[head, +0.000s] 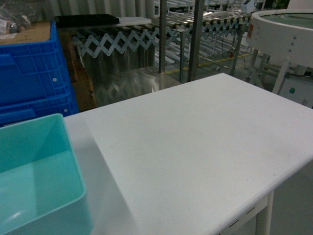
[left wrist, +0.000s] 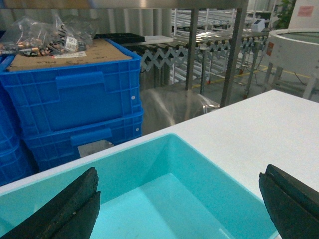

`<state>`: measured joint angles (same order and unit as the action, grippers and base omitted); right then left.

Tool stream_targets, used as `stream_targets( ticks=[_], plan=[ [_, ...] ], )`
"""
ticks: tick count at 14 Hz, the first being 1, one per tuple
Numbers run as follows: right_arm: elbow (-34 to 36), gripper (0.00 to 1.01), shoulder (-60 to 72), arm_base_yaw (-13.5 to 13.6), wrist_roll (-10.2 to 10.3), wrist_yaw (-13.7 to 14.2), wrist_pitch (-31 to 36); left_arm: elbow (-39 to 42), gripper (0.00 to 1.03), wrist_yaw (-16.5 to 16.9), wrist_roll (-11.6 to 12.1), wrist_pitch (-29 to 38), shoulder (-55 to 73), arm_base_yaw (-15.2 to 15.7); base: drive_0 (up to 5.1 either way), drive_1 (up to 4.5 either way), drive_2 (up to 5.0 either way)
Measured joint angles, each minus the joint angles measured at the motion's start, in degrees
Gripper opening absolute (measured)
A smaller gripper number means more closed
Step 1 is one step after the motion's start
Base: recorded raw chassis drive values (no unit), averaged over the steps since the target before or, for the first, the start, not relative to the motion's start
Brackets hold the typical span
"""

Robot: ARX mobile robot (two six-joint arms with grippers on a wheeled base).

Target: Pick red block from blue box to shelf

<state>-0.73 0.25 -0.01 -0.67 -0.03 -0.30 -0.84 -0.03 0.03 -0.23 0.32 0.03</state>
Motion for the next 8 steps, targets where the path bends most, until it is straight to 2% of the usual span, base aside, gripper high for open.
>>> stream_targets(
  ticks=[8],
  plan=[
    [0.0, 0.28, 0.0, 0.0, 0.0, 0.0, 0.02, 0.0, 0.98, 0.0, 0.0, 0.0, 0.0, -0.04, -1.5, -1.47, -1.5]
  ],
)
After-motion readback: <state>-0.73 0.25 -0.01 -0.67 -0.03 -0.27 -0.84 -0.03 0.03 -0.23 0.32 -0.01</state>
